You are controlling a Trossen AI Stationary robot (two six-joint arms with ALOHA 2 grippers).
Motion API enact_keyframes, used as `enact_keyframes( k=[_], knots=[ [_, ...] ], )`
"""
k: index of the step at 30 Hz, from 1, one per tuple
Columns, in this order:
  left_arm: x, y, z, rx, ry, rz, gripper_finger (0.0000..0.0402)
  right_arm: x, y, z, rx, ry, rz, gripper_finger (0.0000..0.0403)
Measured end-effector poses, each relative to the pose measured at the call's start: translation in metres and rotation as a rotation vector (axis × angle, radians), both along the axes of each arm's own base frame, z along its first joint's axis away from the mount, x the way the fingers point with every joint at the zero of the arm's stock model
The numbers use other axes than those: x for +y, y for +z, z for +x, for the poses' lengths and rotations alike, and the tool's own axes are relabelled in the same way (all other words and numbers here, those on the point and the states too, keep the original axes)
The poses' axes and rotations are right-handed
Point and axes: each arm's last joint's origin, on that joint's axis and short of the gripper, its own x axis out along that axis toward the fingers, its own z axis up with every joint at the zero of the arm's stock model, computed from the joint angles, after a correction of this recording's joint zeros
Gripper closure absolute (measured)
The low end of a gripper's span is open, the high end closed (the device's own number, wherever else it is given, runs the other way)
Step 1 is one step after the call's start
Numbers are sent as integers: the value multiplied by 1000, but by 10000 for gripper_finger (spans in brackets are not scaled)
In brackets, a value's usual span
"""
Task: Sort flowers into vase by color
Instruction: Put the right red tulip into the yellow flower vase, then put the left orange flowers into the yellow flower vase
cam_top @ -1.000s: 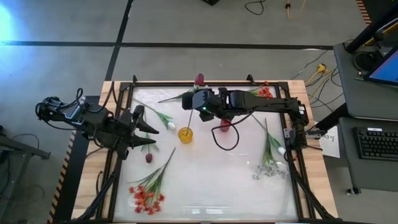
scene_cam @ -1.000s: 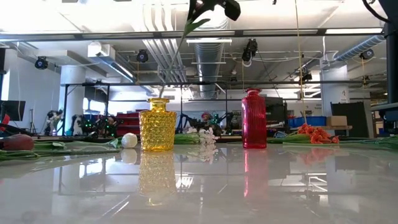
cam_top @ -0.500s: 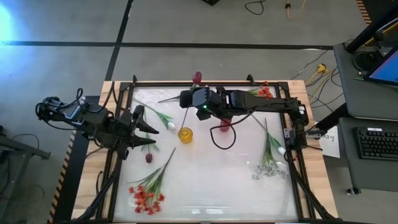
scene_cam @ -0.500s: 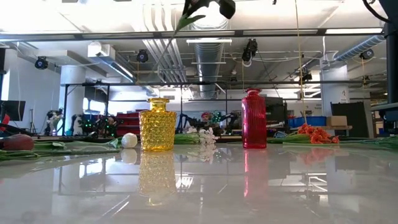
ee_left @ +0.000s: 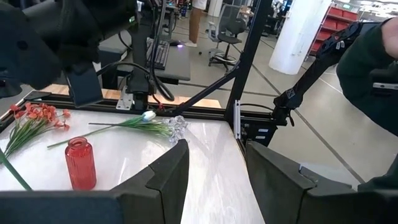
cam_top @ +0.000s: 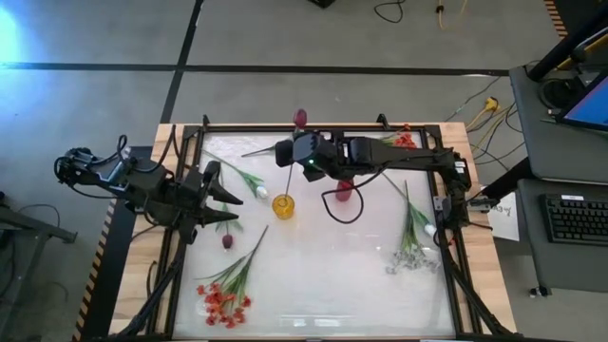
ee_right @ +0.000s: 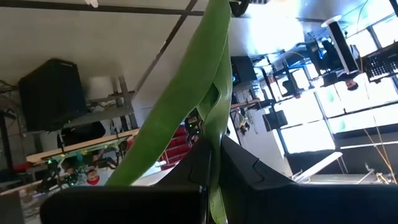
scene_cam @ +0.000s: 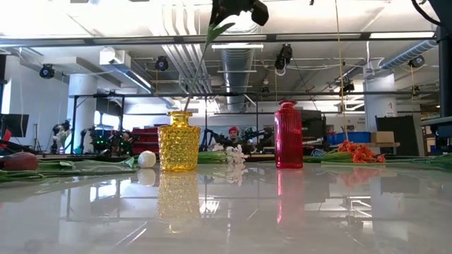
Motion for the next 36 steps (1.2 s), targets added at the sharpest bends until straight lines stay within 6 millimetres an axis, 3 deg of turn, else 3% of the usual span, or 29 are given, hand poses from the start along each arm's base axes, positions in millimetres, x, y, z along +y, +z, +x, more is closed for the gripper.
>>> enact_keyframes(
  k=[9, 22, 36],
  knots=[
    [0, 0, 0, 0, 0, 0, 254, -2, -8, 1, -7, -25, 28, 386],
    [0, 0, 0, 1, 0, 0, 254, 0, -8, 1, -45, -37, 56, 286],
    [0, -1, 1, 5, 1, -6, 254, 25, 7, 6, -194, 4, 83, 240]
  ],
)
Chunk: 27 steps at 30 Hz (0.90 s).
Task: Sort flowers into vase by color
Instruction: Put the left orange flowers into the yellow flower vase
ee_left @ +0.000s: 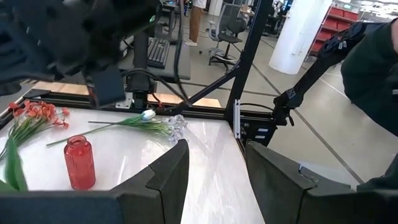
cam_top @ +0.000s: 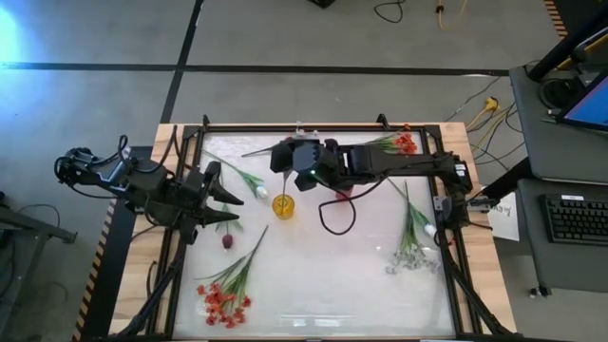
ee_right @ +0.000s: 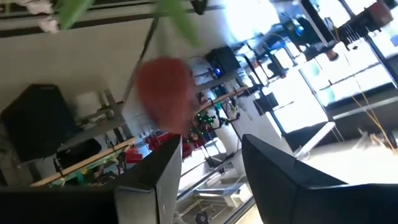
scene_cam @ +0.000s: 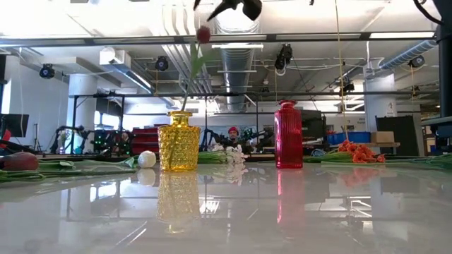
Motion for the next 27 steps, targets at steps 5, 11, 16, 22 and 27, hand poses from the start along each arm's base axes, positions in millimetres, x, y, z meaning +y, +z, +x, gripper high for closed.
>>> enact_keyframes(
  k=[5, 11, 16, 22, 27],
  knots=[
    [0, -1, 1, 4, 0, 1, 254, 10, 13, -3, -61, -1, 11, 239],
    [-1, -2, 4, 16, 3, -13, 254, 23, 30, -8, -145, -47, 4, 237],
    [-3, -4, 7, 35, 6, -28, 254, 35, 48, -16, -361, -153, 118, 237],
    [-9, -9, 15, 80, -2, -51, 254, 47, 75, -31, -848, -369, 438, 250],
    [-19, -16, 22, 133, -22, -105, 254, 47, 81, -66, -998, -518, 693, 263]
  ],
)
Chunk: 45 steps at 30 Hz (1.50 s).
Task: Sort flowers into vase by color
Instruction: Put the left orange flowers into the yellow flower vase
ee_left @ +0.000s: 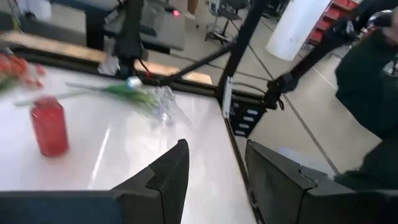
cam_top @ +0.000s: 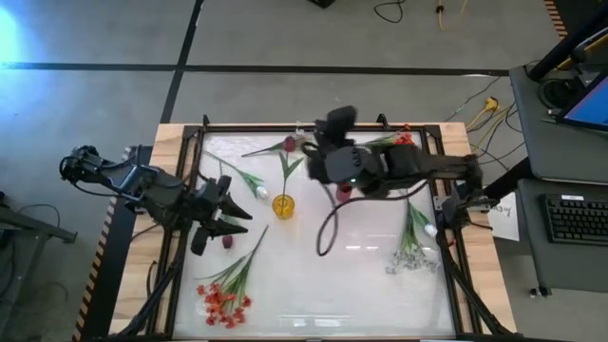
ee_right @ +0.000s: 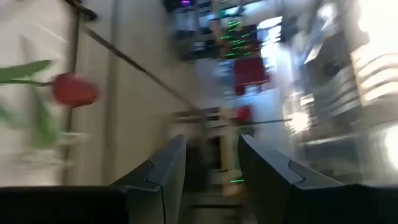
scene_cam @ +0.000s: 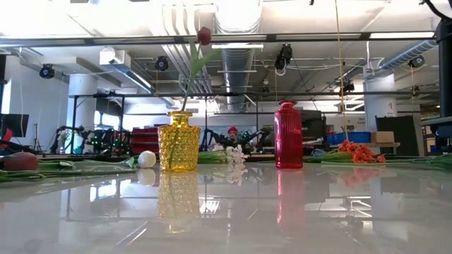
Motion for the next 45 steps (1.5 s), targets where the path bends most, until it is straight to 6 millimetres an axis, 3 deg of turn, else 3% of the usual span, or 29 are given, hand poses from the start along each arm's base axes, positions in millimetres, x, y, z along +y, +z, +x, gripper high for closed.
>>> enact_keyframes(
  k=[2, 5, 8, 12, 15, 22, 32, 39, 45],
  knots=[
    [-6, -4, 3, 26, -11, -28, 254, 0, -2, -19, -39, 19, 185, 268],
    [-16, -11, 6, 75, -20, -70, 254, 1, -3, -46, -124, 17, 597, 276],
    [-28, -21, 10, 127, -17, -101, 254, 5, -7, -65, -152, -87, 942, 283],
    [-42, -33, 13, 200, -30, -132, 254, 30, -18, -72, -67, -101, 1160, 286],
    [-51, -40, 17, 240, -34, -139, 254, 46, -31, -73, 17, -107, 1204, 287],
    [-62, -57, 30, 306, 1, -114, 254, 60, -65, -80, 71, -269, 1220, 287],
    [-71, -74, 43, 375, 15, -73, 254, 46, -107, -111, -32, -397, 1291, 282],
    [-72, -80, 47, 386, 62, -49, 254, 31, -136, -140, -224, -532, 1320, 241],
    [-73, -89, 49, 453, 103, -60, 254, 26, -168, -155, -267, -710, 1315, 205]
  ],
)
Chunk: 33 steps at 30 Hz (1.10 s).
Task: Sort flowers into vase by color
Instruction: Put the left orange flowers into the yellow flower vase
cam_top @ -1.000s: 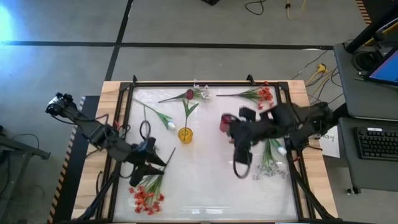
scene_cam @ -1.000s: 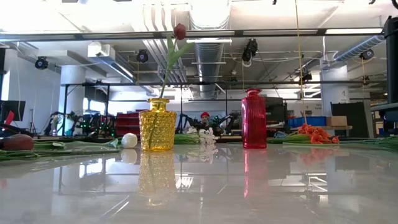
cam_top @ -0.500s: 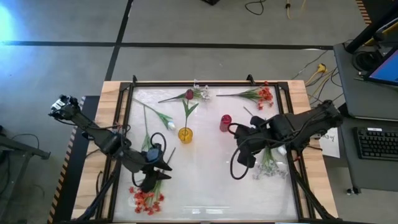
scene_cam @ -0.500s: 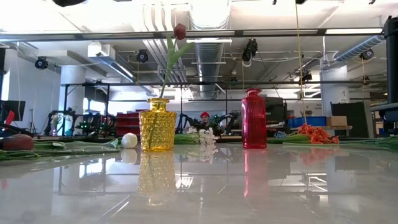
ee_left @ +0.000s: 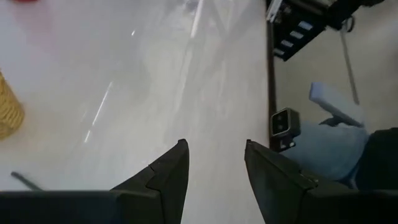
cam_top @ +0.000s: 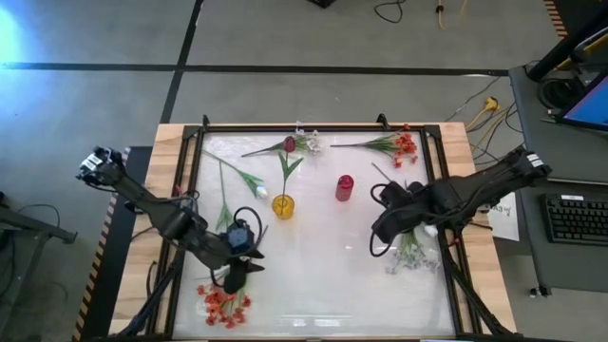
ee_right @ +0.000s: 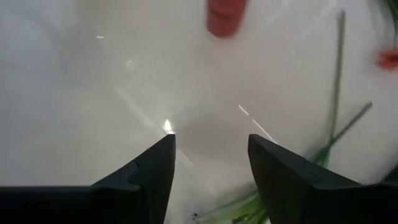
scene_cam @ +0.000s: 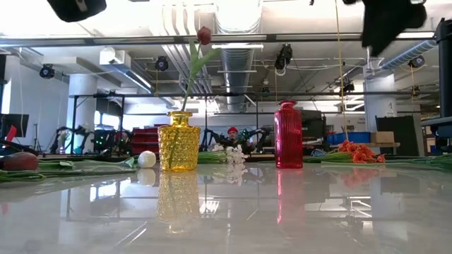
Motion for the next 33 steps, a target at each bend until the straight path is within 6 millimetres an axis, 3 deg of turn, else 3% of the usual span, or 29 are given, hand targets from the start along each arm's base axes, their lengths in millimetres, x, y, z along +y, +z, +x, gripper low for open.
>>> enact_keyframes(
  k=[8, 17, 27, 33],
  knots=[
    [4, -7, 3, 49, 29, 37, 254, -1, -23, -1, 53, -16, -16, 174],
    [4, -12, -2, 128, 113, -33, 254, 2, -34, 5, 41, 181, -55, 157],
    [-2, -26, -13, 289, 162, -67, 254, 16, -35, 38, -139, 522, -159, 172],
    [-12, -50, -3, 365, 197, -19, 254, 28, -50, 69, -158, 680, -243, 177]
  ],
)
